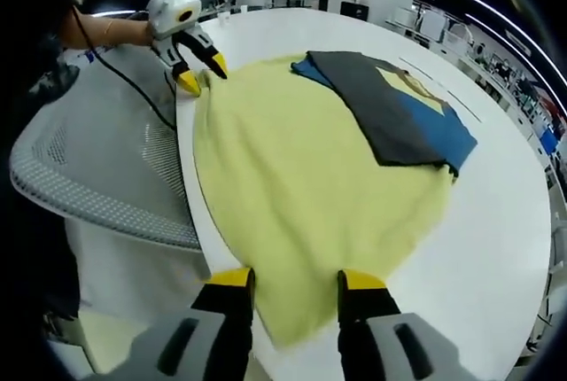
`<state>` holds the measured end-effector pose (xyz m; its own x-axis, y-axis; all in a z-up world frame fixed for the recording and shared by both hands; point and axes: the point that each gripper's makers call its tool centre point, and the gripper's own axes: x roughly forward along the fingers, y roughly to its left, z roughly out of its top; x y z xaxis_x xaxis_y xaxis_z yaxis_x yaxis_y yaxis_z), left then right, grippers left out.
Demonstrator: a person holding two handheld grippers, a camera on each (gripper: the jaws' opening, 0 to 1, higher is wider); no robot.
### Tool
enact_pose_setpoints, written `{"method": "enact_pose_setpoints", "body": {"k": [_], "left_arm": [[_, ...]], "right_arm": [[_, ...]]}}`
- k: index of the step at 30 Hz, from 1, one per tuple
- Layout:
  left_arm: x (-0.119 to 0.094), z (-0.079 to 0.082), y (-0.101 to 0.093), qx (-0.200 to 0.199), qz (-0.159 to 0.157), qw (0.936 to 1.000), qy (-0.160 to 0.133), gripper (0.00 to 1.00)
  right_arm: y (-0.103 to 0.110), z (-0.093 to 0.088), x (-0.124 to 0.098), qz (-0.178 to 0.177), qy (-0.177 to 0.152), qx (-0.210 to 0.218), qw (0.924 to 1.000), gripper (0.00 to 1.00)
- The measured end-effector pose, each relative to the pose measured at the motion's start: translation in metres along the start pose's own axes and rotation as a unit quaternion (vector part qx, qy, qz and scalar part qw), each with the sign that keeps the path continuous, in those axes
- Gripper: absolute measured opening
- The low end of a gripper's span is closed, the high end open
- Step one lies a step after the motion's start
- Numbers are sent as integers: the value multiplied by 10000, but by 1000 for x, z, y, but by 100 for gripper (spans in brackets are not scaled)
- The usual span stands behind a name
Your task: Fold the garment on the visible template until the final outline fits inside the template.
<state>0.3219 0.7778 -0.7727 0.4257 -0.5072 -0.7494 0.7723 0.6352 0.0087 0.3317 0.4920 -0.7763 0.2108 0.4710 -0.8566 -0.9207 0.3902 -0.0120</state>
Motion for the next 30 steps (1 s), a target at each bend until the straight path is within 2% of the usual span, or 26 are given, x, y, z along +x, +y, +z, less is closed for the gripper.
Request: {"method": "enact_pose_setpoints", "body": {"k": [3,5,8,11,16,22,30], "left_arm": [[1,1,2,-17,-28,10000,19,22],[1,0,4,28,-36,10000,27,18],[1,0,4,-23,-107,9999,38,3],[2,1,4,-25,-133,9999,25,2],[2,1,3,-22,-157,9999,25,0],[-1,0,-1,-55,-225,9997,19,0],[-8,-7,-14,-33,-385,9992,99,0]], "right_arm": [[-3,1,0,-45,19,20,10000,27],[-4,2,1,-32,1,20,10000,17],[-7,3,1,-76,11,23,10000,12],[-12,3,1,-143,18,27,9999,5],[-13,4,1,-99,-16,145,9998,0],[-8,1,0,-20,24,186,9998,0],[11,-7,-8,233,40,335,9992,0]]}}
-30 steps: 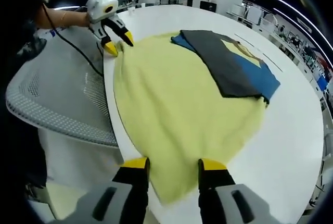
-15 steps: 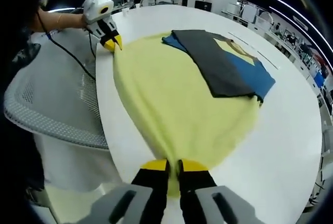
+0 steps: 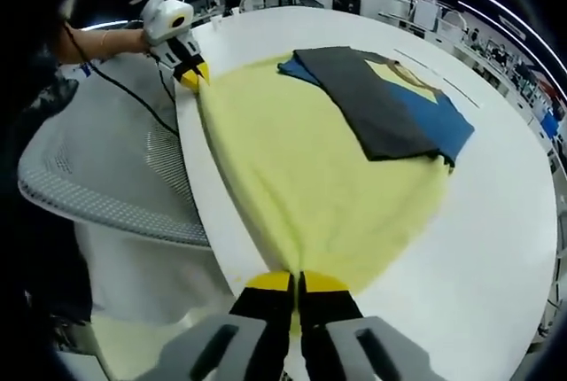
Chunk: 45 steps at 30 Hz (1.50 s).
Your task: Fold the garment on the visible template until the final outline fits inside the template.
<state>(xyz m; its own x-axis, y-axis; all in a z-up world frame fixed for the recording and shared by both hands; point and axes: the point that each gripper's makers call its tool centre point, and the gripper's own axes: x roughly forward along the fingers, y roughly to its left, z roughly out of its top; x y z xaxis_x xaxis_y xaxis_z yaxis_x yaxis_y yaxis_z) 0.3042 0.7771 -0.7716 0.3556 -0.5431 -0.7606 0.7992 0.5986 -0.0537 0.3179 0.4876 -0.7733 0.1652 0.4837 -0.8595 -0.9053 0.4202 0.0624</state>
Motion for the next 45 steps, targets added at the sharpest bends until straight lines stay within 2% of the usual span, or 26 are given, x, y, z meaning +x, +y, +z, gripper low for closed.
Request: {"method": "enact_pose_setpoints", "body": {"k": [16,20,25,33,34,37,41,45], "left_arm": [[-21,-14,-38,-118,-574,9982,138,0],[-25,-13,-42,-68,-620,9980,121,0],[-31,0,-35,-84,-509,9987,-30,0],[-42,31,-13,23,-65,9991,-414,0],[-44,38,-7,80,67,9985,-531,0],[-48,51,2,5,196,9974,-697,0],[-51,64,14,16,391,9959,-821,0],[-55,80,33,-109,726,9921,-1019,0]], "right_arm": [[45,-12,-19,647,193,-108,9977,0],[46,-11,-22,639,223,-221,9975,0],[35,0,-28,463,87,-222,9986,0],[8,27,-44,10,-235,-345,9991,0],[5,30,-46,-30,-269,-360,9990,0],[-6,37,-49,-197,-348,-391,9984,0],[-19,48,-54,-380,-477,-415,9973,0],[-32,62,-60,-578,-622,-447,9954,0]]}}
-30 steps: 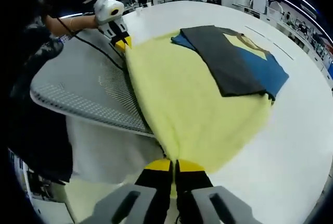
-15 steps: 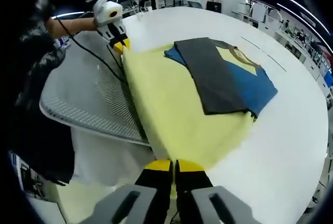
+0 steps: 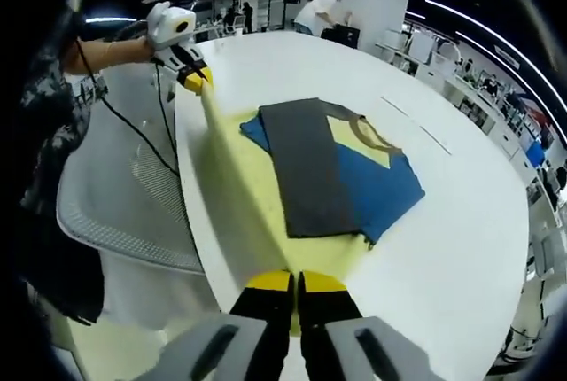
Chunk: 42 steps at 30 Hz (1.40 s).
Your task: Fold the garment on the visible template until the final outline fits inside the template.
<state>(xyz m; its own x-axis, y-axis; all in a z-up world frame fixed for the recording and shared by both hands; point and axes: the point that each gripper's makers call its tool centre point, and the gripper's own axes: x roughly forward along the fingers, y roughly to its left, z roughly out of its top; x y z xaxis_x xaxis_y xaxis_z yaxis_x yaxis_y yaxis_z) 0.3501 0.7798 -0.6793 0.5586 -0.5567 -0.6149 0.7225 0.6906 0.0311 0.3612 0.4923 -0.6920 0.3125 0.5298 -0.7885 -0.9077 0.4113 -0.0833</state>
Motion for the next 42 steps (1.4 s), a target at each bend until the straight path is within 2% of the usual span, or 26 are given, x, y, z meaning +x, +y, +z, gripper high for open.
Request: {"method": "enact_pose_setpoints", "body": {"k": [7,10,15,25,31,42], "left_arm": [[4,20,23,-106,379,9990,-191,0],[5,29,41,-98,808,9965,-213,0],[10,41,54,-43,1046,9941,-295,0],[22,71,84,2,1481,9878,-481,0],[31,90,107,-306,1707,9823,-701,0],[50,102,138,-562,1957,9758,-795,0]], "right_arm": [[-32,26,-3,-544,-321,-73,9980,0],[-45,38,-2,-784,-523,-4,9955,0],[-67,50,0,-1114,-683,139,9913,0],[-101,65,4,-1513,-711,281,9855,0],[-125,77,5,-1786,-686,253,9812,0],[-154,88,18,-1912,-616,212,9794,0]]}}
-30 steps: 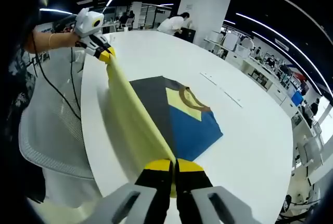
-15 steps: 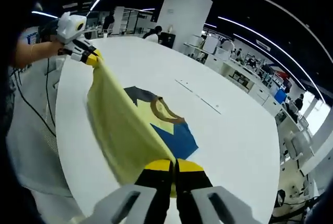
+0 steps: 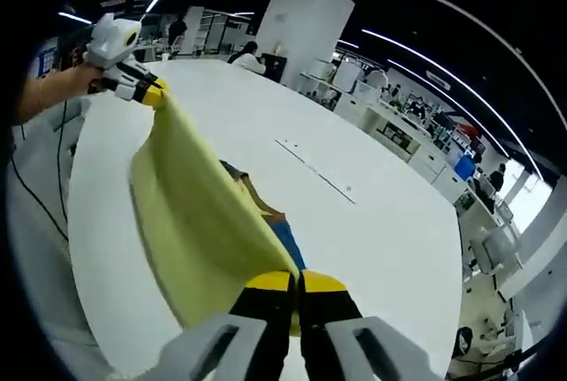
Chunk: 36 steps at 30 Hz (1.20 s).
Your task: Fold the garment on the visible template until the final outline fits inside the template.
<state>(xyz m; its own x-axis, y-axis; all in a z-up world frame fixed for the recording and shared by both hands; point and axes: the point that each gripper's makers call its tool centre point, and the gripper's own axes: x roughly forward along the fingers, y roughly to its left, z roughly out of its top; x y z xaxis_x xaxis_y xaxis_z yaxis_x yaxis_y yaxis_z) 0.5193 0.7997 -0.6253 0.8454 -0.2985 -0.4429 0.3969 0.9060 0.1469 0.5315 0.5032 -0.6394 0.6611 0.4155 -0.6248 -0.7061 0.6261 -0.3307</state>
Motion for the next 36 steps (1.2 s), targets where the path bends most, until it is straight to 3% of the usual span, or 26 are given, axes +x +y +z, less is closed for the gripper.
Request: {"method": "enact_pose_setpoints", "body": {"k": [7,23,36], "left_arm": [[25,-3,7,-107,112,9998,139,0],[76,-52,19,-504,258,9957,735,0],[95,-84,17,-443,159,9935,1040,0]], "right_arm": [[-12,-3,24,-49,141,-29,9999,0],[-11,-30,87,271,567,78,9980,0],[-6,-50,119,489,896,41,9948,0]]}}
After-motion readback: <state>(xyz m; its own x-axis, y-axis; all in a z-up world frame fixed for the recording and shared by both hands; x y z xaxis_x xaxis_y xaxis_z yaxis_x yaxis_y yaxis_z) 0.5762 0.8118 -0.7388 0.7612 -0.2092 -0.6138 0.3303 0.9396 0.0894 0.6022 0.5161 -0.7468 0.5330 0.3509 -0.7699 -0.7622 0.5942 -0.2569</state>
